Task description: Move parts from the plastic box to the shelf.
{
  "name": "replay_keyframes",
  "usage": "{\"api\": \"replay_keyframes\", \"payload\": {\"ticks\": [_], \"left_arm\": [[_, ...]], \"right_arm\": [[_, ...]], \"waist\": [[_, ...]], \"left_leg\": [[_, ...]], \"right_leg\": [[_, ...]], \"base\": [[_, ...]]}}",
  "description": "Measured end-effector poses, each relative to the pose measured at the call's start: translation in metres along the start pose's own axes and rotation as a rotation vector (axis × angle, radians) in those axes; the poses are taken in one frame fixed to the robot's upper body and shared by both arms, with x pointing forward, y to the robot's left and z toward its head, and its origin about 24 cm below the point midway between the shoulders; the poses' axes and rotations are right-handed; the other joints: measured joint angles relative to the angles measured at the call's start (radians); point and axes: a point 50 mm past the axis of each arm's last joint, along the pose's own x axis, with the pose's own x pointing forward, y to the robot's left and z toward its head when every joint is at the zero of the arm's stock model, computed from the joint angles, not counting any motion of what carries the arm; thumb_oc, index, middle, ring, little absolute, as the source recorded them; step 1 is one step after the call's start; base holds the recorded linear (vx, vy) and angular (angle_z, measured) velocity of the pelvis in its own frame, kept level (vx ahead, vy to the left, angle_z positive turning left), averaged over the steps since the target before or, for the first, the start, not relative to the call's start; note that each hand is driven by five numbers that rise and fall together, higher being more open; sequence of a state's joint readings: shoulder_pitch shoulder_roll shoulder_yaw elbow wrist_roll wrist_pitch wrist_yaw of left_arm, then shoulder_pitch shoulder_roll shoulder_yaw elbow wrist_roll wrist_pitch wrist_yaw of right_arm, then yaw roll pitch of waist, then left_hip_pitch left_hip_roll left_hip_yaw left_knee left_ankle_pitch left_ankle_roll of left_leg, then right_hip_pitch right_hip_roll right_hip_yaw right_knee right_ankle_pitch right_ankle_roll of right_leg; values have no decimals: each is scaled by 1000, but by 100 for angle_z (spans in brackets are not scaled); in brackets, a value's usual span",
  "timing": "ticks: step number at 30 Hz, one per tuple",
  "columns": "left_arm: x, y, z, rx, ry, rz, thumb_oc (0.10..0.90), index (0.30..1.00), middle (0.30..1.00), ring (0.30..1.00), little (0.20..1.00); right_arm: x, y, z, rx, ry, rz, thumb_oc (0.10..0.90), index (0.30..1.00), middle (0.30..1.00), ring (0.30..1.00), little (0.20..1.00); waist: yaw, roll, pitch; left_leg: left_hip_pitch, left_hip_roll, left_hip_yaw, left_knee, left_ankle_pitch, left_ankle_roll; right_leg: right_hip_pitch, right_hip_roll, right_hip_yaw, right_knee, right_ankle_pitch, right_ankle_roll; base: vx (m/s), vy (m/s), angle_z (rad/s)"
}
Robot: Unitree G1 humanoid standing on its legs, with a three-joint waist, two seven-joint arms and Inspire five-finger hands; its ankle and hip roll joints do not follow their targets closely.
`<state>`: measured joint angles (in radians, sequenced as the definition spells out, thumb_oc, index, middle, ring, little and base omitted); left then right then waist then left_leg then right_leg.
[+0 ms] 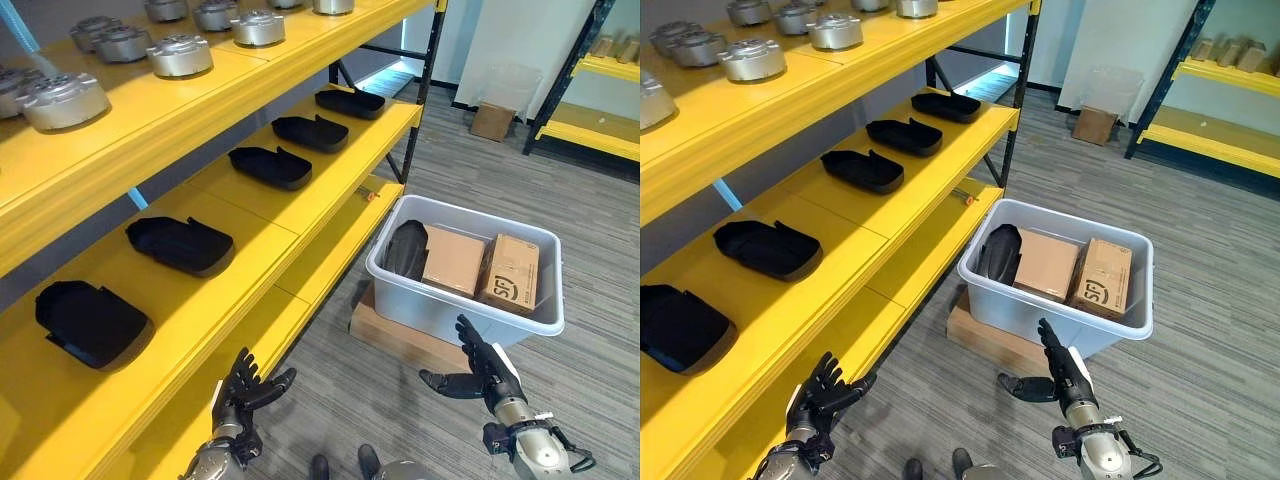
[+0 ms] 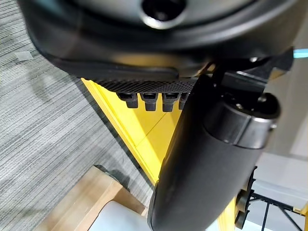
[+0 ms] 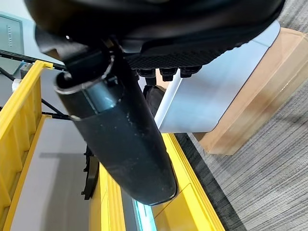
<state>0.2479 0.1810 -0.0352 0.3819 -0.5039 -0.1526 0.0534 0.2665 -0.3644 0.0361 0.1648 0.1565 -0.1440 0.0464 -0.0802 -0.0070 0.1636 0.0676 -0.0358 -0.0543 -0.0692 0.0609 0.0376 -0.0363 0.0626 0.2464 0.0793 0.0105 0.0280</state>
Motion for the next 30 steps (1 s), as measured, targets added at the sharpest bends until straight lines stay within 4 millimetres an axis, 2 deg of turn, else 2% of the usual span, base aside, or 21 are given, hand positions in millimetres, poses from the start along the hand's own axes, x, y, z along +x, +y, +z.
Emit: {"api": "replay_keyframes", "payload": {"ticks": [7,9,10,11,12,13,14,15,16,17,18,19,20,21,22,23,25,26,29,30], "left_arm": [[3,-2,4,2,-11,-6,900,1000,1000,1000,1000],[7,-5,9,5,-28,-11,900,1000,1000,1000,1000],[8,-4,11,11,-34,-10,900,1000,1000,1000,1000],[12,2,18,41,-46,5,900,1000,1000,1000,1000],[14,5,21,55,-49,15,900,1000,1000,1000,1000],[15,8,25,70,-58,17,900,1000,1000,1000,1000],[15,8,25,67,-60,18,900,1000,1000,1000,1000],[15,7,24,63,-57,15,900,1000,1000,1000,1000],[14,5,22,63,-51,10,900,1000,1000,1000,1000],[19,-1,27,54,-69,-6,900,1000,1000,1000,1000],[21,-6,30,46,-82,-12,900,1000,1000,1000,1000],[23,-7,33,37,-95,0,900,1000,1000,1000,1000],[23,-7,33,35,-97,3,900,1000,1000,1000,1000],[23,-5,33,37,-97,11,900,1000,1000,1000,1000],[22,1,35,55,-98,24,900,1000,1000,1000,1000],[22,5,35,53,-95,46,900,1000,1000,1000,1000],[19,7,29,54,-74,56,900,1000,1000,1000,1000],[17,7,25,58,-60,53,900,1000,1000,1000,1000],[16,3,20,38,-50,46,900,1000,1000,1000,1000],[17,-4,19,24,-48,33,900,1000,1000,1000,1000]], "right_arm": [[7,9,7,0,-26,38,900,1000,1000,1000,1000],[8,11,8,0,-27,45,900,1000,1000,1000,1000],[9,13,8,-1,-25,55,900,1000,1000,1000,1000],[13,22,10,-5,-29,92,900,1000,1000,1000,1000],[15,28,12,-9,-35,117,900,1000,1000,1000,1000],[15,32,12,-4,-34,133,900,1000,1000,1000,1000],[15,32,12,-13,-33,135,900,1000,1000,1000,1000],[15,30,12,-24,-36,133,900,1000,1000,1000,1000],[16,29,15,-28,-46,125,900,1000,1000,1000,1000],[19,24,25,-49,-84,116,900,1000,1000,1000,1000],[19,21,30,-68,-107,116,900,1000,1000,1000,1000],[22,21,35,-77,-123,118,900,1000,1000,1000,1000],[22,21,36,-95,-128,117,900,1000,1000,1000,1000],[22,22,36,-93,-124,118,900,1000,1000,1000,1000],[21,28,32,-68,-107,123,900,1000,1000,1000,1000],[22,29,32,-69,-106,124,900,1000,1000,1000,1000],[24,28,33,-68,-106,110,900,1000,1000,1000,1000],[25,26,36,-71,-117,101,900,1000,1000,1000,1000],[26,16,39,-86,-123,60,900,1000,1000,1000,1000],[26,9,39,-84,-124,18,900,1000,1000,1000,1000]], "waist": [[0,-5,-3],[0,-13,2],[2,-19,4],[3,-43,17],[4,-50,24],[4,-58,33],[15,-61,39],[20,-57,42],[27,-48,51],[30,-31,88],[34,-16,129],[40,-14,174],[38,-22,189],[39,-26,202],[42,-63,213],[49,-70,227],[56,-73,227],[51,-71,226],[49,-69,225],[38,-67,223]], "left_leg": [[27,-3,53,-9,-14,15],[24,-9,59,-2,-15,19],[23,-8,69,-1,-14,20],[23,-8,98,22,-22,22],[22,0,111,32,-25,24],[18,4,132,45,-41,41],[21,5,147,49,-45,47],[20,5,163,54,-47,49],[-1,5,182,86,-62,52],[-88,19,204,238,-133,40],[-110,22,207,302,-160,43],[-140,23,216,388,-203,24],[-167,22,220,445,-228,19],[-192,27,210,499,-249,8],[-208,39,202,544,-271,-26],[-219,61,192,570,-281,-48],[-225,97,178,556,-289,-69],[-222,120,150,540,-289,-71],[-204,153,122,521,-287,-83],[-185,165,103,481,-280,-95]], "right_leg": [[5,4,49,9,-1,12],[-32,13,46,90,-7,23],[-46,14,44,119,-21,46],[-98,30,30,214,-15,76],[-117,32,9,250,-16,115],[-128,9,-62,276,-45,124],[-141,-26,-126,314,-67,105],[-150,-86,-212,344,-82,90],[-159,-174,-275,353,-91,84],[-204,-304,-285,365,-101,108],[-200,-365,-299,319,-98,109],[-211,-475,-279,253,-75,142],[-213,-527,-308,221,-59,143],[-196,-553,-311,183,-54,144],[-152,-547,-325,149,-78,140],[-175,-539,-333,178,-22,169],[-207,-495,-339,209,-3,189],[-208,-457,-347,208,11,185],[-205,-423,-373,218,47,169],[-201,-404,-379,220,53,165]], "base": [[-2,124,-22],[-67,34,-16],[-52,27,-39],[-45,17,-46],[7,84,-59],[45,54,-43],[49,55,-47],[60,-106,-54],[84,-151,-58],[113,-222,-46],[108,-199,-36],[69,-144,-19],[113,-180,-11],[113,-171,15],[144,-197,21],[112,-148,9],[110,-146,-17],[92,-160,-23],[63,-148,-22],[73,-156,-10]]}}
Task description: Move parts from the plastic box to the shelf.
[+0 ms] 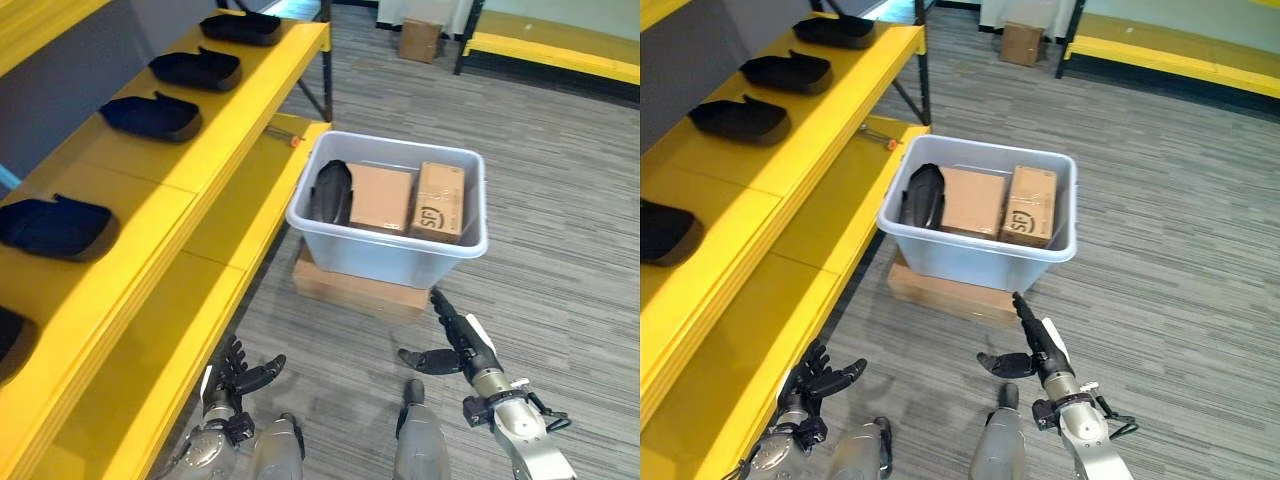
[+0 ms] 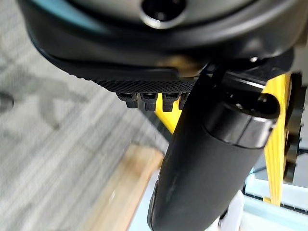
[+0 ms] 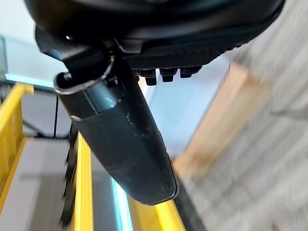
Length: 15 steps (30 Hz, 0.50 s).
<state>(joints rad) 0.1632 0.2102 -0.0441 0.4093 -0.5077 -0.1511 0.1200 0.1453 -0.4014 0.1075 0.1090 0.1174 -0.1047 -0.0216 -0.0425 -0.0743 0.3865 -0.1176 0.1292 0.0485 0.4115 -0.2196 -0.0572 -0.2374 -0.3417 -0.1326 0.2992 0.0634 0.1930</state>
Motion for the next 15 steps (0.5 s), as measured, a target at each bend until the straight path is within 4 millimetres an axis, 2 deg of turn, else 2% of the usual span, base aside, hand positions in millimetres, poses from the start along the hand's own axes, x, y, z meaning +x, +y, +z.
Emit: {"api": "replay_keyframes", "payload": {"ticks": [3,4,7,9,10,15], "left_arm": [[4,-9,7,-3,-25,-32,900,1000,1000,1000,1000],[4,-10,7,-6,-28,-33,900,1000,1000,1000,1000],[3,-13,4,-22,-21,-33,900,1000,1000,1000,1000],[2,-16,2,-34,-17,-36,900,1000,1000,1000,1000],[0,-16,0,-34,-9,-36,900,1000,1000,1000,1000],[3,-22,5,-32,-24,-51,900,1000,1000,1000,1000]], "right_arm": [[0,-4,1,-10,-1,-17,900,1000,1000,1000,1000],[0,-2,0,-9,0,-9,900,1000,1000,1000,1000],[0,-4,-1,-12,4,-12,900,1000,1000,1000,1000],[0,-5,0,-19,2,-10,900,1000,1000,1000,1000],[0,-4,0,-18,1,-7,900,1000,1000,1000,1000],[9,-5,10,-23,-36,-13,900,1000,1000,1000,1000]], "waist": [[-14,2,-2],[-11,18,-13],[-13,46,-40],[-16,54,-58],[-22,56,-88],[-38,61,-122]], "left_leg": [[34,23,3,-84,29,-19],[60,37,2,-135,68,-37],[92,62,4,-194,97,-41],[129,68,4,-260,118,-49],[147,72,12,-301,142,-50],[170,93,19,-333,156,-61]], "right_leg": [[-13,16,-14,14,-4,-12],[-18,35,-15,24,-13,-37],[-21,62,-21,46,-42,-68],[-25,75,-22,66,-65,-69],[-34,79,-23,76,-71,-74],[-63,96,-26,154,-126,-92]], "base": [[111,-148,1],[83,-85,-18],[144,-116,-11],[117,-94,-3],[96,-80,0],[99,-100,-2]]}}
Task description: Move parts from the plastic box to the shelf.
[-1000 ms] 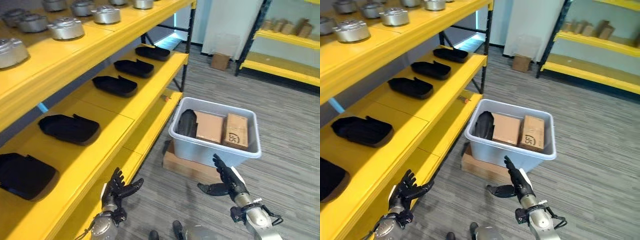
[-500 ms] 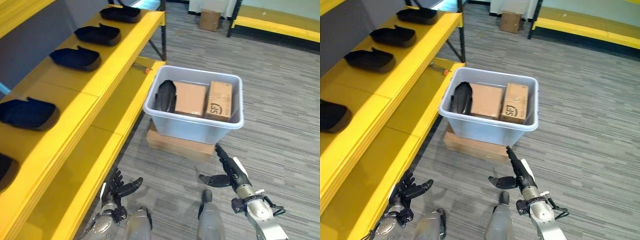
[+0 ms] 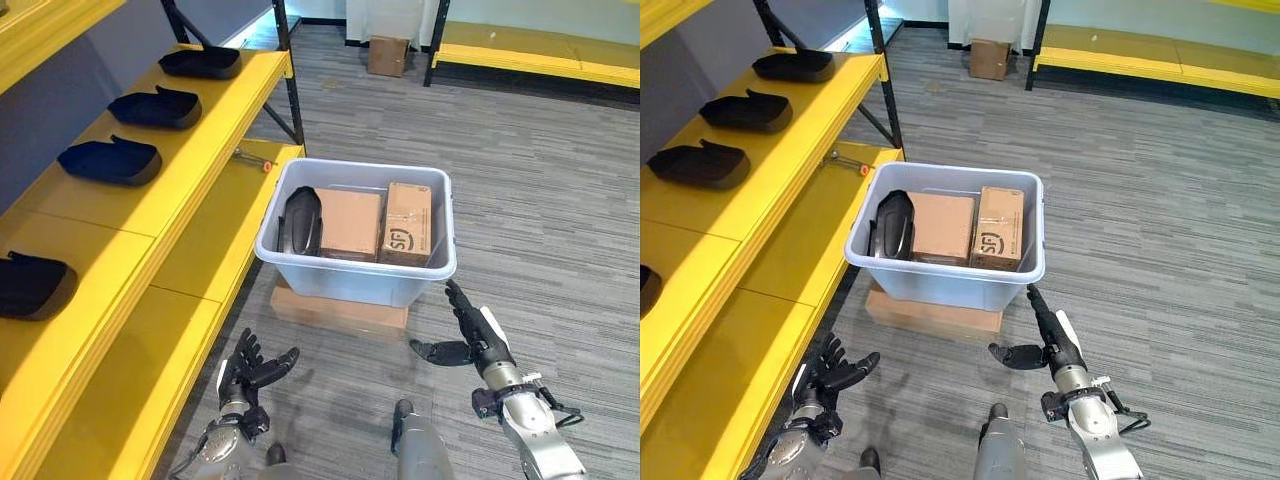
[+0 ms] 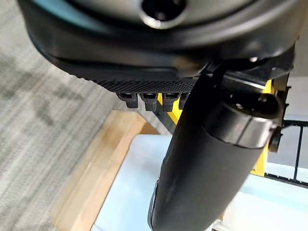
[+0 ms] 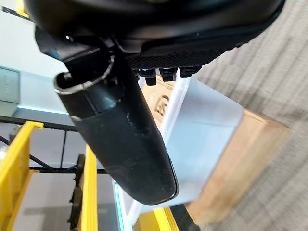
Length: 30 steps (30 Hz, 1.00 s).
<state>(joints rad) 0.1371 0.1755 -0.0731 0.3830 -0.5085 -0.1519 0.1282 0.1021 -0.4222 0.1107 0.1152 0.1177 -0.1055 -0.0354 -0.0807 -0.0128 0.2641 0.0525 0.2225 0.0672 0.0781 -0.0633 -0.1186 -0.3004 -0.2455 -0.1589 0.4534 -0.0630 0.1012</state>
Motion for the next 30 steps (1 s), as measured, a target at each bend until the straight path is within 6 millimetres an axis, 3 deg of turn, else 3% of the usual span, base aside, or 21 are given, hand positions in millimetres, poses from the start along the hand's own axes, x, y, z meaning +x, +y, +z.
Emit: {"api": "replay_keyframes", "payload": {"ticks": [3,4,5,6,7,8,9,10,12,13,14,17,18,19,20,21,23,24,26,27,30], "left_arm": [[2,-2,3,0,-9,-6,900,1000,1000,1000,1000],[1,0,2,2,-7,4,900,1000,1000,1000,1000],[3,0,5,3,-15,7,900,1000,1000,1000,1000],[7,2,8,-9,-15,16,900,1000,1000,1000,1000],[5,6,5,-1,-4,23,900,1000,1000,1000,1000],[6,5,7,5,-9,17,900,1000,1000,1000,1000],[6,4,7,1,-13,14,900,1000,1000,1000,1000],[5,4,6,2,-6,13,900,1000,1000,1000,1000],[2,6,1,5,9,18,900,1000,1000,1000,1000],[2,9,-1,8,21,31,900,1000,1000,1000,1000],[5,13,-2,9,30,59,900,1000,1000,1000,1000],[7,15,-2,0,28,95,900,1000,1000,1000,1000],[5,12,-4,-14,26,93,900,1000,1000,1000,1000],[8,4,0,-31,9,73,900,1000,1000,1000,1000],[11,-4,1,-32,13,53,900,1000,1000,1000,1000],[16,-11,9,-23,-10,18,900,1000,1000,1000,1000],[17,-16,10,-32,-18,7,900,1000,1000,1000,1000],[20,-23,15,-31,-34,-14,900,1000,1000,1000,1000],[21,-26,20,-35,-55,-27,900,1000,1000,1000,1000],[25,-28,30,-31,-89,-36,900,1000,1000,1000,1000],[27,-21,36,-37,-112,-6,900,1000,1000,1000,1000]], "right_arm": [[4,4,2,-3,-8,20,900,1000,1000,1000,1000],[5,7,2,-3,-8,28,900,1000,1000,1000,1000],[6,10,1,2,-3,38,900,1000,1000,1000,1000],[3,11,-4,-1,18,43,900,1000,1000,1000,1000],[2,13,-8,2,32,47,900,1000,1000,1000,1000],[1,12,-9,-4,38,48,900,1000,1000,1000,1000],[0,10,-10,-16,41,46,900,1000,1000,1000,1000],[0,8,-10,-20,42,38,900,1000,1000,1000,1000],[1,7,-9,-18,38,20,900,1000,1000,1000,1000],[4,6,-6,-17,27,11,900,1000,1000,1000,1000],[7,7,-3,-19,11,11,900,1000,1000,1000,1000],[8,13,-1,22,-6,-4,900,1000,1000,1000,1000],[7,7,2,0,-26,-3,900,1000,1000,1000,1000],[5,2,3,-10,-32,-18,900,1000,1000,1000,1000],[4,-3,-2,-12,-6,-44,900,1000,1000,1000,1000],[2,-4,-6,7,18,-72,900,1000,1000,1000,1000],[1,-6,-6,-8,17,-67,900,1000,1000,1000,1000],[0,-7,-8,-10,27,-72,900,1000,1000,1000,1000],[0,-5,-8,-9,26,-66,900,1000,1000,1000,1000],[0,2,-8,-9,25,-35,900,1000,1000,1000,1000],[1,15,-7,8,23,7,900,1000,1000,1000,1000]], "waist": [[3,7,-13],[12,2,-14],[14,-16,-21],[40,-34,-28],[65,-40,-39],[66,-54,-35],[67,-66,-29],[70,-76,-24],[65,-67,-22],[73,-40,-15],[101,-20,15],[105,-2,32],[112,39,32],[83,69,45],[52,77,52],[54,50,60],[52,47,59],[31,47,60],[32,41,58],[37,33,58],[55,25,53]], "left_leg": [[2,21,-2,9,12,3],[-27,26,-8,71,23,-10],[-97,28,-30,186,35,-31],[-228,21,-140,426,77,-15],[-252,14,-184,451,165,-12],[-315,-3,-216,504,262,6],[-368,-20,-212,557,283,15],[-391,-38,-180,563,192,19],[-394,-48,-116,384,125,17],[-338,-21,-119,61,137,7],[-279,25,-130,-68,157,-15],[-238,60,-123,-72,160,-7],[-216,97,-142,-65,121,4],[-191,114,-138,-60,110,-9],[-183,102,-115,-69,123,0],[-168,58,-85,-78,148,27],[-145,35,-55,-65,177,68],[-139,5,-35,-59,175,11],[-137,-18,-20,-56,170,8],[-139,-59,4,-46,156,16],[-134,-85,31,-45,142,38]], "right_leg": [[-11,26,4,18,-31,-8],[-17,40,12,36,-44,-8],[-37,56,24,73,-67,-31],[-34,85,38,84,-97,-111],[-24,122,44,59,-97,-122],[1,124,40,16,-80,-130],[18,116,36,-17,-62,-151],[34,118,35,-42,-54,-160],[66,143,29,-107,-31,-127],[98,201,34,-193,-7,-97],[134,249,57,-226,26,-117],[150,291,68,-278,32,-110],[113,312,70,-156,-7,-137],[113,320,78,-106,-53,-160],[110,310,72,-103,-62,-159],[95,280,109,-104,-54,-140],[79,254,139,-96,-44,-115],[84,218,156,-97,-49,-87],[84,194,173,-103,-49,-68],[95,144,182,-137,-34,-37],[114,101,177,-188,-7,2]], "base": [[58,-180,-11],[10,-185,-10],[-20,-288,3],[7,-252,-8],[59,-259,10],[124,-49,17],[168,64,40],[197,150,30],[233,214,3],[302,279,-85],[250,277,-95],[168,266,-101],[136,249,-114],[131,231,-45],[117,229,-18],[111,208,-30],[91,175,-48],[69,133,-17],[69,111,-8],[73,88,-12],[56,53,-17]]}}
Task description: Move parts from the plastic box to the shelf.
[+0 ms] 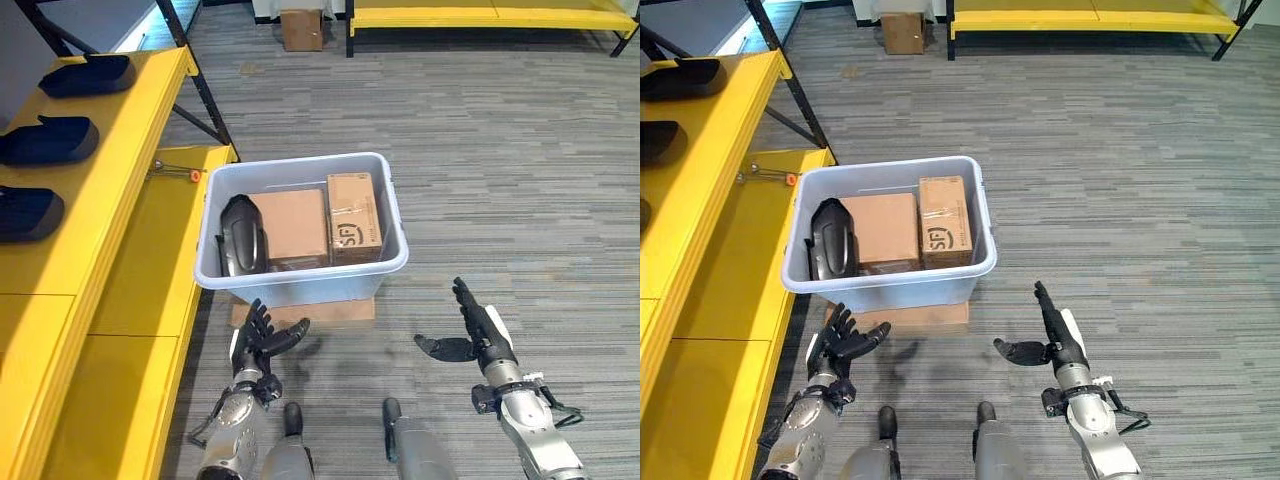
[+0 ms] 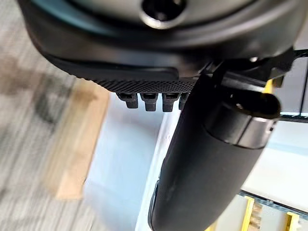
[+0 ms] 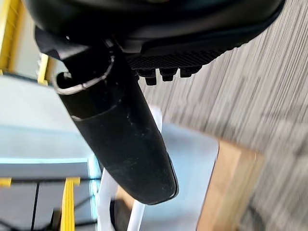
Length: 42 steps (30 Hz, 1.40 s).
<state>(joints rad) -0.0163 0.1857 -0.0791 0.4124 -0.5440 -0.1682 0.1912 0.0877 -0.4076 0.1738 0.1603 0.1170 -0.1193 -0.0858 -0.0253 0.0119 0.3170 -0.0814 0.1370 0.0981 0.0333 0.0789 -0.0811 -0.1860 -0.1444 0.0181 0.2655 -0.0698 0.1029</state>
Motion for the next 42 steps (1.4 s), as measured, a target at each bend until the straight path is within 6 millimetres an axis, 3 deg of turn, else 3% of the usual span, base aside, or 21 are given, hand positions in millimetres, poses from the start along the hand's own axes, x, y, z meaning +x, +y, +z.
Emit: {"api": "replay_keyframes", "payload": {"ticks": [5,16,19,21,26,27,28,29,30,32,33,35,36,37,39,42], "left_arm": [[-5,20,-2,25,7,55,900,1000,1000,1000,1000],[-8,15,-8,33,28,27,900,1000,1000,1000,1000],[-8,13,-9,36,32,18,900,1000,1000,1000,1000],[-8,9,-10,43,39,1,900,1000,1000,1000,1000],[-10,9,-15,49,60,-1,900,1000,1000,1000,1000],[-9,11,-15,59,66,1,900,1000,1000,1000,1000],[-9,11,-16,62,73,3,900,1000,1000,1000,1000],[-11,14,-21,66,93,11,900,1000,1000,1000,1000],[-14,16,-27,67,121,22,900,1000,1000,1000,1000],[-17,18,-29,76,126,21,900,1000,1000,1000,1000],[-14,22,-25,87,113,29,900,1000,1000,1000,1000],[-13,23,-23,90,109,33,900,1000,1000,1000,1000],[-14,23,-25,85,116,37,900,1000,1000,1000,1000],[-15,24,-27,84,121,40,900,1000,1000,1000,1000],[-17,25,-29,81,129,45,900,1000,1000,1000,1000],[-21,28,-31,73,130,56,900,1000,1000,1000,1000]], "right_arm": [[3,8,3,27,-13,20,900,1000,1000,1000,1000],[3,7,3,27,-12,13,900,1000,1000,1000,1000],[3,6,3,24,-13,11,900,1000,1000,1000,1000],[3,4,2,24,-8,7,900,1000,1000,1000,1000],[1,6,0,35,2,5,900,1000,1000,1000,1000],[1,10,0,52,3,8,900,1000,1000,1000,1000],[1,11,0,50,4,12,900,1000,1000,1000,1000],[0,14,-1,44,11,27,900,1000,1000,1000,1000],[-3,16,-6,46,31,34,900,1000,1000,1000,1000],[-7,18,-9,47,44,41,900,1000,1000,1000,1000],[-4,21,-6,45,33,54,900,1000,1000,1000,1000],[-4,20,-6,43,32,52,900,1000,1000,1000,1000],[-4,20,-6,41,33,54,900,1000,1000,1000,1000],[-4,21,-6,43,33,54,900,1000,1000,1000,1000],[-7,22,-9,48,46,57,900,1000,1000,1000,1000],[-4,23,-5,47,28,60,900,1000,1000,1000,1000]], "waist": [[3,-12,-8],[2,-48,-62],[3,-52,-79],[1,-59,-92],[-2,-62,-116],[-1,-58,-118],[-1,-58,-116],[-2,-60,-114],[-6,-45,-118],[-17,-33,-127],[-17,-47,-121],[-33,-62,-117],[-35,-63,-113],[-29,-66,-108],[-25,-84,-97],[-18,-97,-102]], "left_leg": [[31,-18,17,-3,-15,22],[28,-23,19,2,-26,30],[9,-38,16,36,-45,35],[-19,-65,2,79,-73,62],[-57,-124,-14,122,-100,103],[-83,-159,-6,167,-118,128],[-90,-181,6,196,-140,139],[-74,-194,19,195,-150,160],[-52,-198,18,179,-149,164],[-45,-194,15,165,-149,164],[-46,-205,21,111,-138,145],[-42,-219,41,64,-121,124],[-35,-223,57,58,-105,136],[-25,-228,66,56,-88,156],[11,-245,60,44,-89,159],[37,-240,41,9,-78,144]], "right_leg": [[76,-16,-3,-115,61,19],[106,-20,-3,-184,91,17],[107,-36,-4,-185,93,22],[102,-66,-10,-171,87,34],[54,-128,-23,-72,79,49],[-45,-147,3,90,111,15],[-63,-171,-13,121,130,-2],[-122,-214,-82,243,150,-17],[-134,-206,-72,248,115,-10],[-128,-162,-61,179,99,11],[-137,-125,-63,28,90,39],[-113,-137,-107,-139,141,65],[-97,-146,-109,-199,176,77],[-71,-154,-104,-232,198,74],[-31,-163,-77,-236,215,74],[41,-146,-96,-235,217,75]], "base": [[57,40,-7],[47,34,-1],[33,141,6],[13,180,18],[24,287,20],[119,466,5],[171,373,-9],[143,64,-20],[141,3,-13],[157,-56,7],[179,-100,10],[170,-99,33],[166,-96,31],[112,-70,14],[174,-132,17],[167,-161,13]]}}
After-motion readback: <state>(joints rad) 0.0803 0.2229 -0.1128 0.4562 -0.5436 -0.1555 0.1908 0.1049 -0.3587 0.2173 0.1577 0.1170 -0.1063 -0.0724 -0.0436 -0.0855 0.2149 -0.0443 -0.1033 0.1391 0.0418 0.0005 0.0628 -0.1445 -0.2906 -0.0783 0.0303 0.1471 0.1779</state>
